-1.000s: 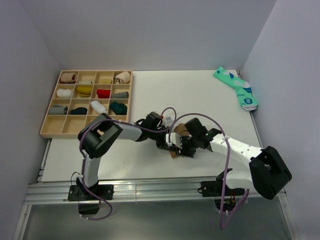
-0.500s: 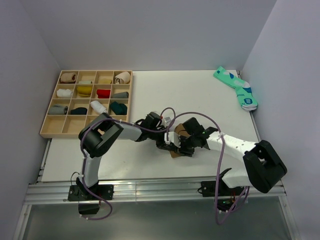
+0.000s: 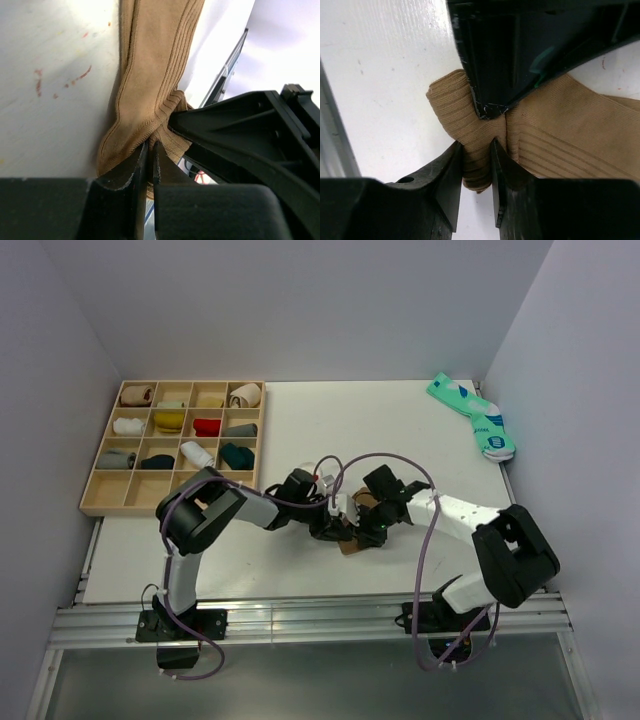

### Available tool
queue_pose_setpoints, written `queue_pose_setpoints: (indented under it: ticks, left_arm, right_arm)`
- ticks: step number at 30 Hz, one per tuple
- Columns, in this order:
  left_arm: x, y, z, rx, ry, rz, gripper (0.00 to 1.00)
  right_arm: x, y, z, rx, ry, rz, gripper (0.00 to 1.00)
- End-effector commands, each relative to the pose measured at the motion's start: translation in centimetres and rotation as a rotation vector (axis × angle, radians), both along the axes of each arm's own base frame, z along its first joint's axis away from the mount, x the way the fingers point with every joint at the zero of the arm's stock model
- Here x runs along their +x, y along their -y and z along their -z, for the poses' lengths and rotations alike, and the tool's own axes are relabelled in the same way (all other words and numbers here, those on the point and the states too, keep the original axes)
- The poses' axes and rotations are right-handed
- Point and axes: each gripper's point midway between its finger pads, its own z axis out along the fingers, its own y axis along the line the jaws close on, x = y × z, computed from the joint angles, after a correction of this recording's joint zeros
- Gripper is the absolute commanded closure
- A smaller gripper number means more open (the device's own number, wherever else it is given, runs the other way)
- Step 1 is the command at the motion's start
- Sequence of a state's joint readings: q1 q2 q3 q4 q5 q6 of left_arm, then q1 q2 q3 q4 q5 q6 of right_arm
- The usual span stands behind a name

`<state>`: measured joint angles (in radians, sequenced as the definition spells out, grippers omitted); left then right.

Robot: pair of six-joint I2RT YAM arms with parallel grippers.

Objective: Roll the socks
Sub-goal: Roll the sock at the center of the board.

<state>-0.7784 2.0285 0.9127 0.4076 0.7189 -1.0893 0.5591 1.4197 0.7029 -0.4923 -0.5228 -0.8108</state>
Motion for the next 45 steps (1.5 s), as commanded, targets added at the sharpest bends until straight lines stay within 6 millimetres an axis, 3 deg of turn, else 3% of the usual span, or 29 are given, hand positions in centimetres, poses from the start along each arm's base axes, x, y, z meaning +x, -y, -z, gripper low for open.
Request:
queue_pose_setpoints:
  ticks: [1,13,27,36,45]
  left_arm:
    - [0.4,-2.1,3.4,0.142,0.018,-0.1,0.87]
    - [0.9,-3.3,2.3,0.15,0.1,-0.234,0.81]
    - [1.5,-3.6,-0.4,0.138,0.263,-0.342,0.79]
    - [2.0,-4.1,-2.8,0.176,0.438,-0.348,0.71]
    - [4.2,-2.7,-7.4,0.15,0.752,-0.273,0.56]
  right_arm:
    - [-1.7,0.5,0.3,0.0,-0.171,0.031,0.8]
    - [1.1,1.4,-0.3,0.005,-0.367,0.167,0.83]
    - [3.1,2.5,1.4,-0.112,-0.447,0.291,0.91]
    - [4.1,2.7,1.6,-0.15,-0.461,0.328,0.91]
    - [4.0,2.7,1.8,-0.171,-0.495,0.327,0.91]
